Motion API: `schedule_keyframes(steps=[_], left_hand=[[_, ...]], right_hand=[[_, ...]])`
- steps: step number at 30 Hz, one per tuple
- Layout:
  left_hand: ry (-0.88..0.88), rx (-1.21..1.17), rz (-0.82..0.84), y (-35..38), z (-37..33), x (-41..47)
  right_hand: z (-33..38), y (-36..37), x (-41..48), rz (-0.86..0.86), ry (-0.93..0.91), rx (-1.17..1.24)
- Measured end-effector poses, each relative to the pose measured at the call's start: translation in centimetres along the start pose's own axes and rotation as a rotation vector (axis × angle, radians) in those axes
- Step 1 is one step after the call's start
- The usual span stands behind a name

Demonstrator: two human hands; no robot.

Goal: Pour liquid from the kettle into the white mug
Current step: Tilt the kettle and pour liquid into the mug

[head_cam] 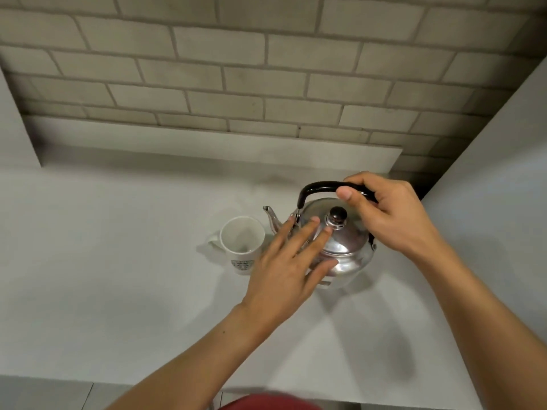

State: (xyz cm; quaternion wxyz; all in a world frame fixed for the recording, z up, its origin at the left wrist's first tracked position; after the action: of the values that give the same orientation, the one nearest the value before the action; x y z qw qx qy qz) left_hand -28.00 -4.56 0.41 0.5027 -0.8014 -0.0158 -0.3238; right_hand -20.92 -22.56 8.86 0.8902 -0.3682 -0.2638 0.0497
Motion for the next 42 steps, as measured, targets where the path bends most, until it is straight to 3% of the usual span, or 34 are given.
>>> schedule_keyframes(steps=[15, 30, 42], left_hand=[[-0.142, -0.155, -0.146, -0.3, -0.4, -0.6], [-0.226, -0.409, -0.136, 0.8, -0.1, -0.4], [-0.347, -0.565, -0.157, 0.8, -0.4, 0.3]], right_hand=[[3.6, 0.7, 3.1, 0.195, -0.12, -0.103], [7.2, 1.4, 6.7, 0.403, -0.282, -0.274], [9.0, 1.5, 8.1, 0.484, -0.295, -0.336]])
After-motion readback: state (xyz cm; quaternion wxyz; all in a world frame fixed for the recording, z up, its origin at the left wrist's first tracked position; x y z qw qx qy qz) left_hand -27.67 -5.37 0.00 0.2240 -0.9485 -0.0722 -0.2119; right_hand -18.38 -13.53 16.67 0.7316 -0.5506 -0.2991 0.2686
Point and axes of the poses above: each hand's wrist, its own x-axis towards the middle knuckle, its own y-axis out of the palm, z = x × y, the point moved 3 cm from there along x, towards the middle knuckle, and after that the axes turned 3 degrees about x, right-handed, at the moved point
